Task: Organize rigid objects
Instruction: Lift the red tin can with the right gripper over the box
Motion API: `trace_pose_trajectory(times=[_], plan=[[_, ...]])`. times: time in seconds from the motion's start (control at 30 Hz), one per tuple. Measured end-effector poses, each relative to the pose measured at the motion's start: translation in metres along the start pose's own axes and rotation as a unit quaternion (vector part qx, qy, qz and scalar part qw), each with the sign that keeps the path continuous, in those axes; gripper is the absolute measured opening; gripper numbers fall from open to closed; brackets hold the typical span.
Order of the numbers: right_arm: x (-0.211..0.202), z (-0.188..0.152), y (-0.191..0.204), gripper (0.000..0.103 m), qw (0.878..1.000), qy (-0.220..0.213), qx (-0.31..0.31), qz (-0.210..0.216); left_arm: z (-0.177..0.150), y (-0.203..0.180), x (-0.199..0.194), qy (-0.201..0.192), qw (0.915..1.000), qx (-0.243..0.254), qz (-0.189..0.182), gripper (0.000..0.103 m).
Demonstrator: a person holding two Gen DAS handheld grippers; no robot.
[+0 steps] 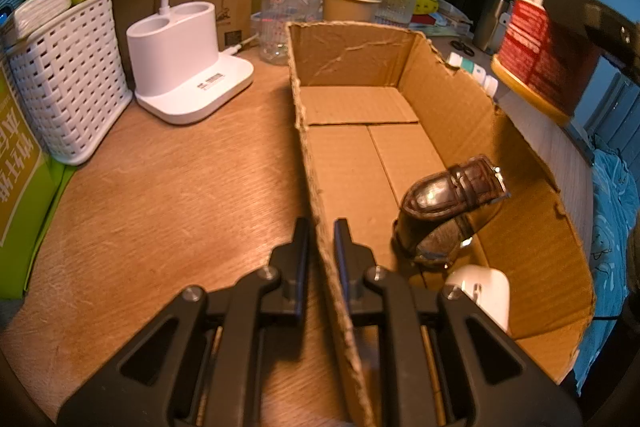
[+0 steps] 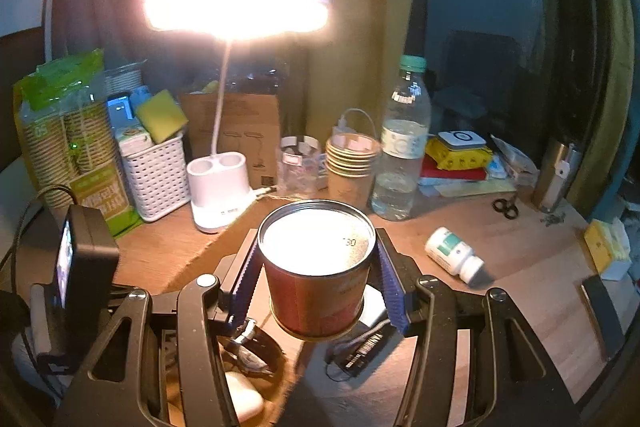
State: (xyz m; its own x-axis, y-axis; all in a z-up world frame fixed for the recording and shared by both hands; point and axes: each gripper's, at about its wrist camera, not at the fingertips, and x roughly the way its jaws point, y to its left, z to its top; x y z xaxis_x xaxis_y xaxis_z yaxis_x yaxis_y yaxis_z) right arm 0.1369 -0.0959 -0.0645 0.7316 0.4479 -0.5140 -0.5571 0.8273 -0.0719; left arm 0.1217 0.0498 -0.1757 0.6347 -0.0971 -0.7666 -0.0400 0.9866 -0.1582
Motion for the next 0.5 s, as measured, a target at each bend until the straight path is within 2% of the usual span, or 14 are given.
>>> trace_pose_trajectory(times=[0.23,0.5], plan=[[0.020,0.002,0.018,0.057,0.999,0.018,-0.023,0.032,0.000,0.000,0.000,0.000,1.0000,0.000,0.000,0.014],[0.048,0.001,0.021,0.057,0.996,0.055,-0.017,0.067,0.000,0.000,0.000,0.000,1.0000,0.000,0.000,0.014]])
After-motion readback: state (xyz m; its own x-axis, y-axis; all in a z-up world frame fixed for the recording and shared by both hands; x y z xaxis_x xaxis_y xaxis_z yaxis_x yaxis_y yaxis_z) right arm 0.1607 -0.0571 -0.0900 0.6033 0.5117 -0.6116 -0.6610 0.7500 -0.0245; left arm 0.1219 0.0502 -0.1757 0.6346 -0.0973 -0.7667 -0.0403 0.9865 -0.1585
